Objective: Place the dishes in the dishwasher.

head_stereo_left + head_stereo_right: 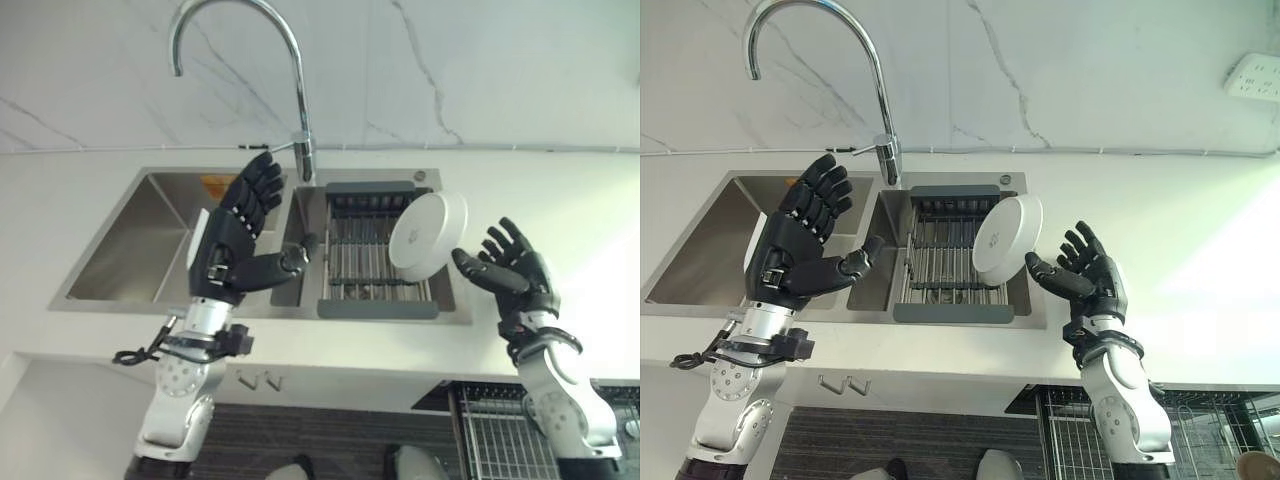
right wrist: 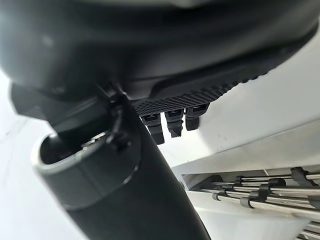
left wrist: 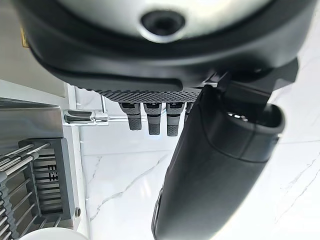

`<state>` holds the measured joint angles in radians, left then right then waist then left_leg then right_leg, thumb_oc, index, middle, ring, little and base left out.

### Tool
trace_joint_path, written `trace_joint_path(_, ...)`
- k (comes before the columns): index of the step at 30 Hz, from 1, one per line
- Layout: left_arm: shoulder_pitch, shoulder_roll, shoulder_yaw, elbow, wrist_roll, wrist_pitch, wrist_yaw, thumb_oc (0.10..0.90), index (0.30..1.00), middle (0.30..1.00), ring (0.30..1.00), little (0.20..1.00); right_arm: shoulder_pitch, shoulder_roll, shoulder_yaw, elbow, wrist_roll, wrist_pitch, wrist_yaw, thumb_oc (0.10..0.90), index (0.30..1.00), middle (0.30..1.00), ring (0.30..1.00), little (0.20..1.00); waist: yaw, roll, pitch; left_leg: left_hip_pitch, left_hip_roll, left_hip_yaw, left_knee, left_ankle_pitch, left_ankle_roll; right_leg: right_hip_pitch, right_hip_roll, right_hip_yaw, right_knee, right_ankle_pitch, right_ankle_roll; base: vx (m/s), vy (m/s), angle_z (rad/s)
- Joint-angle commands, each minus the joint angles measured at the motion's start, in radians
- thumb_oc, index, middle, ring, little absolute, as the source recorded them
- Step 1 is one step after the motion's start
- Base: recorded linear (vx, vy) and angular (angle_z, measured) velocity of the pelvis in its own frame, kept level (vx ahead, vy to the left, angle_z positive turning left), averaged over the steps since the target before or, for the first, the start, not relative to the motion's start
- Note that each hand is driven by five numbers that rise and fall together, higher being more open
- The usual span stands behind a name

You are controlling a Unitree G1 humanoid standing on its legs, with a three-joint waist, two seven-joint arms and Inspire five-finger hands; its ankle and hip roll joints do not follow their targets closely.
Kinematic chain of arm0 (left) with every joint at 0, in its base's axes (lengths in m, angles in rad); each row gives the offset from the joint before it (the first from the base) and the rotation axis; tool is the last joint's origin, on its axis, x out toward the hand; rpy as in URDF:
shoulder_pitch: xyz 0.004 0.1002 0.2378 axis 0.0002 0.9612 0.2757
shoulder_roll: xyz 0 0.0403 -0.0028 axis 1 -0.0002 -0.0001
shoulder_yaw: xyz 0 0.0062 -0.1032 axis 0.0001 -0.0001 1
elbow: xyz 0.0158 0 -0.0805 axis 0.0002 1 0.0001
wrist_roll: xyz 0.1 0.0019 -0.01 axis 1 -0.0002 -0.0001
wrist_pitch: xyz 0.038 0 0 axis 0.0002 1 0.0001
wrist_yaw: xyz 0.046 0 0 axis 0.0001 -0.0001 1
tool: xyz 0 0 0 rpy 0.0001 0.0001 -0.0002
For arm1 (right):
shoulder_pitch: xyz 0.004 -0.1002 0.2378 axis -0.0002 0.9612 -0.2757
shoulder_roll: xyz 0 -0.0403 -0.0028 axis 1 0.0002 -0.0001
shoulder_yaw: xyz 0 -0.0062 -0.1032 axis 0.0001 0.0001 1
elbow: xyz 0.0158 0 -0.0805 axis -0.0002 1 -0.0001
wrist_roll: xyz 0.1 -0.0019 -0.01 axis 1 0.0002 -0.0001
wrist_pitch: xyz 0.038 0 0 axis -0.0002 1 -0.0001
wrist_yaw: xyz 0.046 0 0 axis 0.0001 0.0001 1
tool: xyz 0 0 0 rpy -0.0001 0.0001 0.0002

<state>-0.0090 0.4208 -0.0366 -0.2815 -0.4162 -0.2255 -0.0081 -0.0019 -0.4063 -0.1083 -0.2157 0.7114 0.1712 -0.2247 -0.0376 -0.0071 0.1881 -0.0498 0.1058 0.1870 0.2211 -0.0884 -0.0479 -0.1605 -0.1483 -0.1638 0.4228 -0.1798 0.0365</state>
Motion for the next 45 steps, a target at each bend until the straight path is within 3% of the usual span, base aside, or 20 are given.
trace_joint_path(1,-0.075,0.044,0.022,-0.063,0.028,-0.077,0.011,0.800,0.900,0.900,0.900,0.900,-0.122,-0.037,-0.010,-0.034,0.031,-0.066,0.043,0.800,0.900,0.900,0.900,0.900,0.015,-0.036,-0.062,0.003,0.029,-0.032,0.079,-0.133,0.000,0.135,-0.027,-0.021,-0.123,-0.003,0.088,0.00,0.000,0.00)
trace_joint_path(20,-0.108,0.061,-0.014,-0.045,0.035,-0.066,0.013,0.800,0.900,0.900,0.900,0.900,-0.207,-0.085,0.038,0.023,0.057,-0.037,0.065,0.800,0.900,0.900,0.900,0.900,0.042,-0.035,-0.071,0.006,0.025,-0.048,0.079,-0.131,-0.003,0.152,-0.028,-0.038,-0.123,-0.010,0.083,0.00,0.000,0.02)
trace_joint_path(31,-0.120,0.064,-0.029,-0.029,0.030,-0.060,0.013,0.800,0.900,0.900,0.900,0.900,-0.238,-0.051,0.052,0.100,0.181,-0.011,0.044,0.800,0.900,0.900,0.900,0.900,0.058,-0.037,-0.074,0.006,0.023,-0.054,0.079,-0.128,-0.003,0.163,-0.031,-0.049,-0.123,-0.014,0.080,0.00,-0.004,0.05)
trace_joint_path(40,-0.131,0.077,-0.039,-0.021,0.023,-0.060,0.019,0.800,0.900,0.900,0.900,0.900,-0.279,-0.056,0.066,0.157,0.176,-0.024,0.028,0.800,0.900,0.900,0.900,0.900,0.068,-0.039,-0.073,0.005,0.021,-0.060,0.079,-0.127,-0.003,0.168,-0.033,-0.058,-0.123,-0.013,0.081,0.00,0.000,0.00)
trace_joint_path(42,-0.139,0.077,-0.049,-0.016,0.024,-0.057,0.024,0.800,0.900,0.900,0.900,0.900,-0.306,-0.062,0.072,0.182,0.173,-0.016,0.024,0.400,0.300,0.300,0.300,0.300,0.073,-0.038,-0.072,0.005,0.020,-0.062,0.079,-0.127,-0.004,0.169,-0.034,-0.061,-0.123,-0.015,0.080,0.00,0.000,0.00)
trace_joint_path(45,-0.147,0.077,-0.055,-0.009,0.021,-0.054,0.027,0.800,0.900,0.900,0.900,0.900,-0.337,-0.070,0.081,0.213,0.171,-0.020,0.002,0.400,0.300,0.300,0.300,0.300,0.079,-0.038,-0.073,0.006,0.021,-0.064,0.079,-0.127,-0.005,0.172,-0.034,-0.065,-0.123,-0.016,0.079,0.00,0.000,0.00)
